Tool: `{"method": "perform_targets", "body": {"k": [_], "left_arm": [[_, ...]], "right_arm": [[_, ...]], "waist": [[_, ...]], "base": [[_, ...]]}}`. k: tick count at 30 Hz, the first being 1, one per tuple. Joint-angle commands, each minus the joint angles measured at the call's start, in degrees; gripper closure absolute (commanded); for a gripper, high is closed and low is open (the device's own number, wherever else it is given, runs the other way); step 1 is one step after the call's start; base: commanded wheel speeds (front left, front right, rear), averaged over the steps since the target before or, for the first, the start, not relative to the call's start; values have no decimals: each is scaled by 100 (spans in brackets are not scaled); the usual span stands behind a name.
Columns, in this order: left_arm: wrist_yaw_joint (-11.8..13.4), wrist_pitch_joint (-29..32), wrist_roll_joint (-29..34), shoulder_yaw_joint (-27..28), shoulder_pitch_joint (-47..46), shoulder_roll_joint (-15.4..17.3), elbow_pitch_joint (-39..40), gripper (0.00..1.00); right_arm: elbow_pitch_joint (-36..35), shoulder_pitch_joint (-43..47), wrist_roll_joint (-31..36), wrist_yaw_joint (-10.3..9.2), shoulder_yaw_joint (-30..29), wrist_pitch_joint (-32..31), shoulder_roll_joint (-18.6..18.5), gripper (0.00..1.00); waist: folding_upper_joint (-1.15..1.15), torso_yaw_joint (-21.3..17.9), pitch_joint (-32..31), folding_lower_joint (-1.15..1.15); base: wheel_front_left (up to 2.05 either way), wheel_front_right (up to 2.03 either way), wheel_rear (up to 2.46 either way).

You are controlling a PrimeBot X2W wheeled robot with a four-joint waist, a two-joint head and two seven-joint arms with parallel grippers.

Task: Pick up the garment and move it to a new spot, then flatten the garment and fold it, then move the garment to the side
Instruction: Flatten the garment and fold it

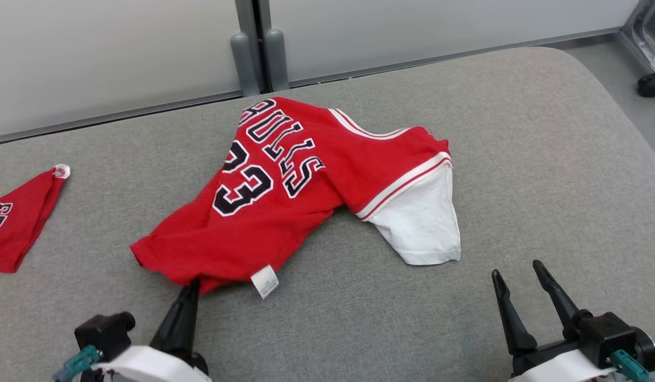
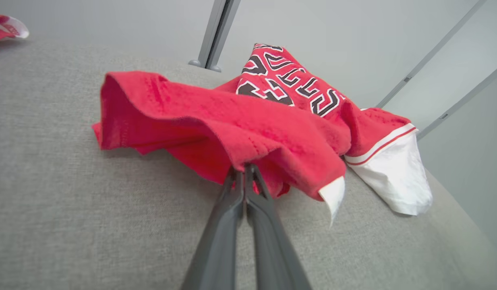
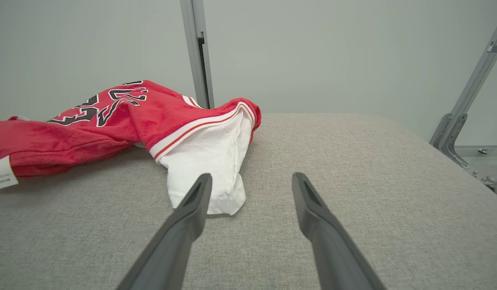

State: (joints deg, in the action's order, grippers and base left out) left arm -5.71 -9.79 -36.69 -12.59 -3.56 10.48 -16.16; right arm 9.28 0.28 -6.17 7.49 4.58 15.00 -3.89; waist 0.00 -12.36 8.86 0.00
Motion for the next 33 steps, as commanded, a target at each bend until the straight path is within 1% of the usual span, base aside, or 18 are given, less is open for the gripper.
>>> {"method": "perform_targets", "body": {"k": [1, 3, 7, 9, 11, 12, 13, 14, 18, 21, 23, 24, 25, 26, 27, 28, 33], "left_arm": [[66, 181, -86, -23, 301, 82, 299, 100], [108, 497, -171, -84, 708, 179, 762, 100], [171, 1198, -352, -219, 1513, 516, 1589, 100], [180, 1531, -440, -291, 1834, 673, 1810, 100], [186, 1718, -500, -341, 1962, 749, 1888, 100], [216, 1721, -502, -329, 1984, 743, 1888, 68], [243, 1684, -489, -310, 1989, 724, 1849, 29], [276, 1649, -525, -302, 1985, 662, 1810, 0], [202, 1554, -707, -339, 1960, 488, 1841, 0], [122, 1486, -780, -354, 1951, 456, 1932, 0], [82, 1495, -773, -381, 1911, 501, 1926, 0], [62, 1494, -780, -416, 1888, 503, 1934, 33], [62, 1494, -780, -416, 1888, 503, 1934, 33], [35, 1498, -820, -450, 1872, 489, 1957, 58], [4, 1531, -865, -491, 1877, 488, 1980, 58], [-11, 1562, -860, -546, 1888, 516, 2004, 100], [-78, 1700, -908, -756, 2045, 657, 2415, 100]], "right_arm": [[8, 75, 9, 1, -9, 28, -39, 0], [0, 123, 13, 1, -23, 28, -41, 0], [-10, 176, 27, 1, -5, 29, -54, 0], [-16, 162, 20, 1, 15, 28, -74, 0], [-24, 125, 6, 1, 12, 28, -93, 0], [-16, 113, 7, 1, 25, 28, -98, 0], [-2, 101, -1, 1, 32, 28, -103, 0], [11, 94, -9, 1, 38, 28, -114, 0], [33, 78, -25, 1, 45, 28, -119, 0], [39, 83, -30, 1, 52, 28, -117, 0], [47, 103, -22, 1, 65, 28, -112, 0], [54, 101, -22, 1, 71, 28, -106, 0], [54, 101, -22, 1, 71, 28, -106, 0], [60, 99, -27, 1, 69, 28, -101, 0], [61, 104, -34, 1, 68, 28, -98, 0], [67, 107, -41, 1, 68, 28, -96, 0], [74, 177, -50, 1, 24, 28, -87, 0]], "waist": [[0, 148, -99, 0], [0, 254, -140, 0], [0, 458, -183, 0], [0, 531, -160, 0], [0, 603, -123, 0], [0, 627, -116, 0], [0, 645, -112, 0], [0, 661, -113, 0], [0, 677, -114, 0], [0, 673, -113, 0], [0, 652, -118, 0], [0, 641, -120, 0], [0, 641, -120, 0], [0, 630, -132, 0], [0, 622, -136, 0], [0, 616, -140, 0], [0, 655, -183, 0]], "base": [[0, 0, 0], [0, 0, 0], [0, 0, 0], [0, 0, 0], [0, 0, 0], [0, 0, 0], [0, 0, 0], [0, 0, 0], [0, 0, 0], [0, 0, 0], [0, 0, 0], [0, 0, 0], [0, 0, 0], [0, 0, 0], [0, 0, 0], [0, 0, 0], [0, 0, 0]]}}
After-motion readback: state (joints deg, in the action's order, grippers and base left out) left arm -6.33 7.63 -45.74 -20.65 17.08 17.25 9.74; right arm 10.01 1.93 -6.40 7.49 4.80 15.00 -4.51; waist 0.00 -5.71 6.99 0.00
